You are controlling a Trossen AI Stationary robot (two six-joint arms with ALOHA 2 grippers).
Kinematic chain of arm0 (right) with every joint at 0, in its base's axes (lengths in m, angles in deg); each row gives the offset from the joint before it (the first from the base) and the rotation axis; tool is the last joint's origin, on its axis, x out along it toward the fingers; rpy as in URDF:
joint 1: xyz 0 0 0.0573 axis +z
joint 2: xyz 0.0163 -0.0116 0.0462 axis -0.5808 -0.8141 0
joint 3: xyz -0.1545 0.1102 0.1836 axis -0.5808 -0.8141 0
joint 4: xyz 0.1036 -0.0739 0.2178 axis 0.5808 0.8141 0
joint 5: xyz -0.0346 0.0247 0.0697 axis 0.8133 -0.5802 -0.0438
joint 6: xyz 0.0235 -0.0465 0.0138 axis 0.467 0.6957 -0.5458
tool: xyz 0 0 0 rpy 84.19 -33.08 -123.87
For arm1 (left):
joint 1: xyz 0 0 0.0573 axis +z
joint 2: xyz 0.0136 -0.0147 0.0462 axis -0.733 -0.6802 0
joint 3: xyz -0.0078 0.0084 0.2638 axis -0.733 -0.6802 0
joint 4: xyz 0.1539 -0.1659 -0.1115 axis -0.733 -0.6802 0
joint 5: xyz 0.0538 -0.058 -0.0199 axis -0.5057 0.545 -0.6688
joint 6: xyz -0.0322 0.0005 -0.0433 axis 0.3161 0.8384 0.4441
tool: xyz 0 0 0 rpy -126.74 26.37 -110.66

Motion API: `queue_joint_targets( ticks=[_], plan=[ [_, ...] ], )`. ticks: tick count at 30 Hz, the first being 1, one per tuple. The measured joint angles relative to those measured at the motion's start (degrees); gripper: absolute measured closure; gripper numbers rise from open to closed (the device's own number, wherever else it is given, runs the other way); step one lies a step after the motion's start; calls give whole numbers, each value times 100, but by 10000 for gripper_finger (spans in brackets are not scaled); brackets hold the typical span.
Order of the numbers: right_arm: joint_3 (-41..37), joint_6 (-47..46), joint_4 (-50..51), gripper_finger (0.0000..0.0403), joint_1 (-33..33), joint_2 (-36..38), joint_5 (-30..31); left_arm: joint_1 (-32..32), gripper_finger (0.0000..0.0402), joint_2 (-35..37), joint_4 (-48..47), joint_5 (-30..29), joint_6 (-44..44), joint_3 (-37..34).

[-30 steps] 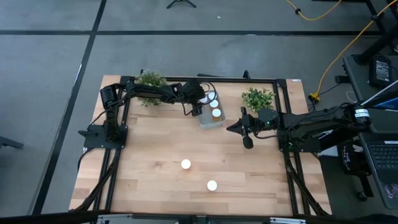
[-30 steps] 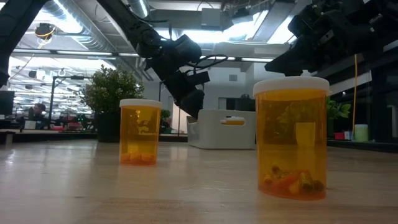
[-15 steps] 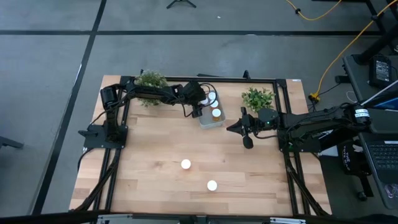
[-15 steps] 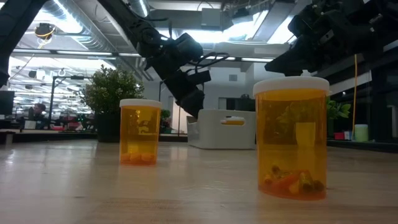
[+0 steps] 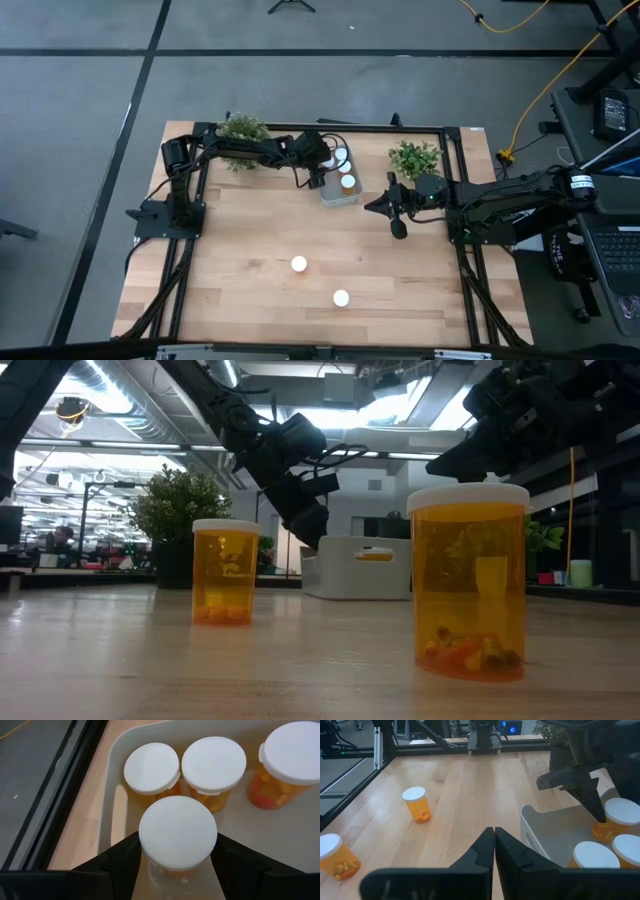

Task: Pick and place pill bottles into a basket
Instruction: Put the orange pill bottle into the gray bin

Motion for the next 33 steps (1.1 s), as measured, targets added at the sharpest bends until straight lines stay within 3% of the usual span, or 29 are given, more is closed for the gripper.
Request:
queue_joint_targets(
  ticks=[9,21,28,33],
  plan=[
    [-1,0,0,385,-1,0,0,0,195,0,0,0,4,2],
    [-2,0,28,385,1,0,0,0,155,0,0,-26,42,2],
    [-2,0,50,385,0,0,0,-4,154,109,-9,-535,-102,2],
    [-2,0,51,385,1,0,-2,-34,155,355,-27,-551,-249,6]
  ],
)
